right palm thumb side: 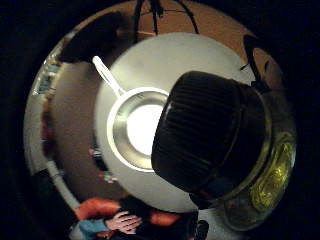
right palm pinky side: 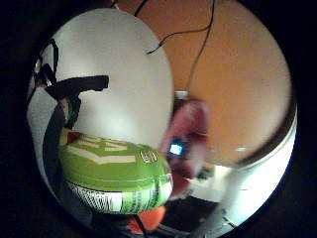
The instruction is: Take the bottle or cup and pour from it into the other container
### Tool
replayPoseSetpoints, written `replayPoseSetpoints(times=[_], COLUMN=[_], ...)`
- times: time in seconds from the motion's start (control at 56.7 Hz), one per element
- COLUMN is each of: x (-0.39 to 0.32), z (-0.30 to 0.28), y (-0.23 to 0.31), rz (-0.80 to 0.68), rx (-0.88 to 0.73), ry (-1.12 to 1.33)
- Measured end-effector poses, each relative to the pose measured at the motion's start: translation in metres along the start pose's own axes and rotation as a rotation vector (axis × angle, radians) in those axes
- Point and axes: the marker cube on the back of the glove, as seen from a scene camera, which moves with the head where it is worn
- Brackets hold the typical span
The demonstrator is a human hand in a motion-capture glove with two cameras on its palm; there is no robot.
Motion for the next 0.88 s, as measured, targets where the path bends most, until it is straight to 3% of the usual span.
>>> replayPoseSetpoints(times=[0.282, 0.881], x=[-0.051, -0.081], z=[-0.016, -0.025], y=[0.006, 0.005], rz=[-0.097, -0.096], rx=[-0.074, -0.108], ry=[0.442, 0.443])
